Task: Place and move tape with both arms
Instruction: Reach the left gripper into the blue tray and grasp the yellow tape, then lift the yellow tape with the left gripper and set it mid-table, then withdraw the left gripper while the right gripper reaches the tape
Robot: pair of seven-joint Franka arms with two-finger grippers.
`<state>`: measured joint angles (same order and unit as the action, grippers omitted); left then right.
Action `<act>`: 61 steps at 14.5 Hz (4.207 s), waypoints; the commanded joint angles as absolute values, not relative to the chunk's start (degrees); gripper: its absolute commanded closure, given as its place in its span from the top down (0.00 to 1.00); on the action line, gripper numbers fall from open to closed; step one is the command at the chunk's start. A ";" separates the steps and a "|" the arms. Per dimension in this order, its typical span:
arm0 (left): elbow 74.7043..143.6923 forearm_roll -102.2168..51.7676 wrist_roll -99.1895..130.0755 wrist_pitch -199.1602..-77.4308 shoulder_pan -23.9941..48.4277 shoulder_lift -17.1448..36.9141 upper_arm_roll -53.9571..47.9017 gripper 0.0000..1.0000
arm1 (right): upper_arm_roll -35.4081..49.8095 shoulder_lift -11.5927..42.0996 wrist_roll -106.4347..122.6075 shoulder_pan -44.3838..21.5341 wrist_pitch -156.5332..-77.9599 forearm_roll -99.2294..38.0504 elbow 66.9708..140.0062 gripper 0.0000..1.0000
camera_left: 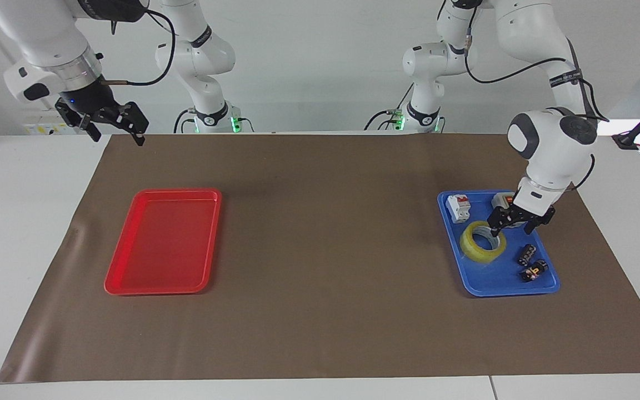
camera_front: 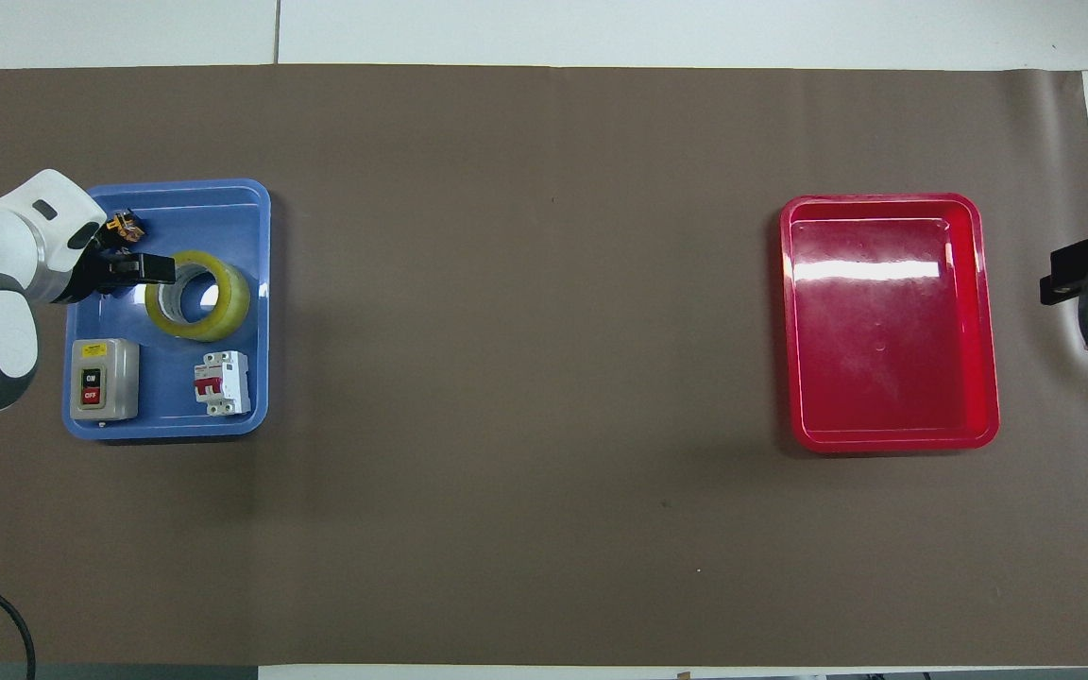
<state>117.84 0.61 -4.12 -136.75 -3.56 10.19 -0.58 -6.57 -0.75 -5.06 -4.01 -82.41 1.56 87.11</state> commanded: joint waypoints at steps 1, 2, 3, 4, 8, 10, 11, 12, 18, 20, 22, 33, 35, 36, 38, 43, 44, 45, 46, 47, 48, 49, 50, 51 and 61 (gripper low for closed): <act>120.50 1.05 -5.45 -141.23 -4.39 10.72 -0.62 1.00 | -6.42 -2.02 -3.34 -3.34 -83.41 1.49 88.77 1.00; 120.59 1.05 -5.36 -141.76 -4.31 11.51 -0.62 1.00 | -6.42 -2.02 -3.34 -3.34 -83.41 1.49 88.77 1.00; 120.85 1.05 -5.36 -142.29 -4.05 12.04 -0.62 1.00 | -6.42 -2.02 -3.34 -3.34 -83.41 1.49 88.77 1.00; 121.37 1.05 -5.36 -142.73 -3.87 12.21 -0.62 0.99 | -6.42 -2.02 -3.25 -3.34 -83.41 1.49 88.86 1.00; 123.74 1.05 -5.10 -145.02 -3.43 12.39 -0.62 0.62 | -6.42 -2.02 -3.25 -3.34 -83.41 1.49 88.86 1.00; 124.01 1.05 -4.66 -145.02 -3.43 12.30 -0.62 0.14 | -6.42 -2.02 -3.34 -3.34 -83.41 1.49 88.77 1.00; 124.01 1.05 -4.66 -144.85 -3.43 12.30 -0.62 0.00 | -6.42 -2.02 -3.34 -3.34 -83.50 1.49 88.86 1.00; 123.93 1.05 -4.66 -144.50 -3.43 12.30 -0.62 0.00 | -6.42 -2.02 -3.34 -3.25 -83.41 1.49 88.86 1.00; 118.67 1.05 -4.48 -134.42 -3.25 8.97 -0.88 0.00 | -6.42 -2.02 -3.34 -3.34 -83.41 1.49 88.86 1.00; 115.06 1.05 -1.78 -127.82 -1.25 7.65 -1.23 0.00 | -6.42 -2.02 -3.34 -3.34 -83.41 1.49 88.86 1.00; 113.03 1.05 6.19 -125.69 3.92 7.65 -1.23 0.00 | -6.42 -2.02 -3.34 -3.34 -83.50 1.49 88.86 1.00; 109.44 7.56 49.90 -130.96 33.82 15.01 -1.23 0.00 | -6.50 -2.02 -3.34 -3.34 -83.41 1.49 88.86 1.00; 107.24 9.57 53.94 -130.78 37.34 18.61 -1.23 0.00 | -6.50 -2.02 -3.34 -3.25 -83.41 1.49 88.86 1.00; 106.36 10.97 55.70 -131.04 38.48 20.11 -1.23 0.00 | -6.50 -2.02 -3.34 -3.25 -83.41 1.49 88.86 1.00; 105.29 11.87 56.86 -131.13 40.33 21.97 -1.23 0.00 | -6.50 -2.02 -3.34 -3.25 -83.41 1.49 88.86 1.00; 106.61 12.04 56.78 -132.80 41.66 23.03 -1.41 0.00 | -6.50 -2.02 -3.34 -3.25 -83.41 1.49 88.94 1.00; 106.52 11.95 56.78 -132.98 41.31 23.03 -1.41 0.22 | -6.50 -2.02 -3.34 -3.25 -83.41 1.49 88.95 1.00; 106.52 12.04 56.69 -133.07 41.05 22.94 -1.41 0.70 | -6.50 -2.02 -3.34 -3.25 -83.41 1.49 88.95 1.00; 106.61 12.04 56.43 -132.72 40.96 22.77 -1.32 1.00 | -6.50 -2.02 -3.34 -3.34 -83.50 1.49 88.95 1.00; 106.61 11.95 56.34 -132.19 40.78 22.42 -1.14 1.00 | -6.50 -2.11 -3.34 -3.34 -83.67 1.41 89.29 1.00; 106.61 11.95 56.34 -132.10 39.91 22.06 -1.06 1.00 | -6.42 -2.54 -3.34 -3.34 -83.85 1.41 90.08 1.00; 106.52 11.95 56.34 -132.36 39.38 21.71 -0.88 1.00 | -6.42 -2.64 -3.34 -3.69 -84.37 1.41 90.35 1.00; 106.35 11.95 56.25 -132.62 38.68 21.01 -0.79 1.00 | -6.42 -2.64 -3.51 -4.04 -85.51 1.41 90.35 1.00; 106.26 11.95 55.81 -132.63 37.02 20.22 -0.79 1.00 | -6.33 -2.55 -3.52 -4.22 -85.87 1.49 90.26 1.00; 107.05 11.16 31.58 -120.33 18.65 7.83 -1.14 1.00 | -5.45 3.58 -21.23 -23.26 -93.76 2.81 90.35 1.00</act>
<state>105.45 10.15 35.93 -122.37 21.73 10.10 -0.46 -5.42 0.37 -15.50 -19.04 -90.26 2.56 89.95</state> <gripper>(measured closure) 0.000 0.000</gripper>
